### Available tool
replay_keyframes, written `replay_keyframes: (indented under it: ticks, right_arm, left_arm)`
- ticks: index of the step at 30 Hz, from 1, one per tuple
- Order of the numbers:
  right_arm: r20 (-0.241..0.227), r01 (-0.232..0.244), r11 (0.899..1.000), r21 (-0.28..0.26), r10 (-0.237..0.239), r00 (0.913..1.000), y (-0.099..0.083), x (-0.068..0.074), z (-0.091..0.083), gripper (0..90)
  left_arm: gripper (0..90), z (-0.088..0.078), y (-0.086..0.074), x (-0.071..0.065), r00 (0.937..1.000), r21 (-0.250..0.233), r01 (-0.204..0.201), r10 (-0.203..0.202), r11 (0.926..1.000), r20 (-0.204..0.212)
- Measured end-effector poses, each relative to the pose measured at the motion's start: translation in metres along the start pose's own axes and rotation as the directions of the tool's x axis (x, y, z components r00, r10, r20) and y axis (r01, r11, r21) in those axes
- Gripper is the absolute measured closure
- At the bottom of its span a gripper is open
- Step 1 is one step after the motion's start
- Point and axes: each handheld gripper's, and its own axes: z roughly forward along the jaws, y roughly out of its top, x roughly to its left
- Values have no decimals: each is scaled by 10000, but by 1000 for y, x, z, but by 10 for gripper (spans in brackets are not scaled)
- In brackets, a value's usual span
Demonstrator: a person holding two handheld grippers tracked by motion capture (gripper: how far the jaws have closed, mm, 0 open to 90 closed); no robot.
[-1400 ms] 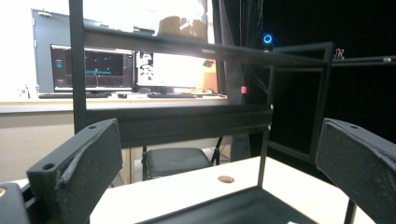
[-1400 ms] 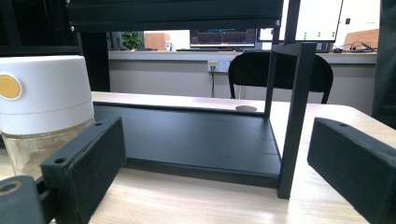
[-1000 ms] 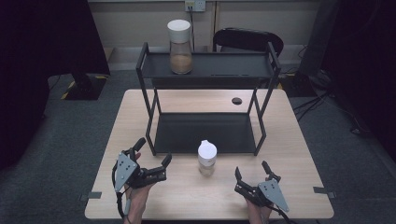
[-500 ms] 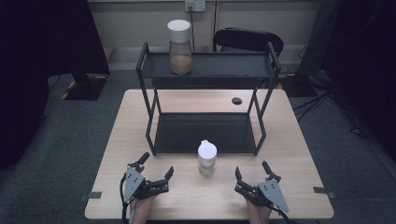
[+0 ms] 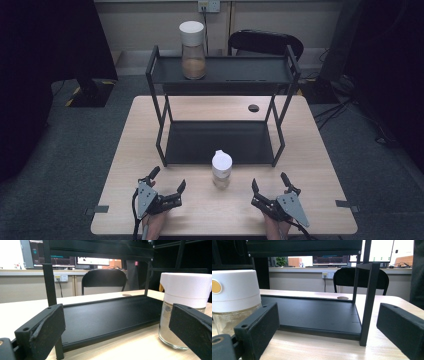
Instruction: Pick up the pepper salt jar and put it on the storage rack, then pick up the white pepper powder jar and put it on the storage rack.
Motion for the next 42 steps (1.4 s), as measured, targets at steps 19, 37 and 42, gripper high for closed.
replay_keyframes:
  ticks: [19,37,42]
  right_arm:
    - [-55,-131,9999,-60,131,9999,-1,-2,0,0]
    - [-1483,-642,9971,-398,577,9873,6,1,1,0]
    - [-1733,-489,9978,-450,404,9840,10,9,4,0]
  left_arm:
    - [7,2,4,-8,9990,252,-106,117,9996,-438]
    - [2,3,4,-9,9985,253,-111,124,9996,-529]
    - [2,3,4,-9,9985,254,-108,121,9996,-530]
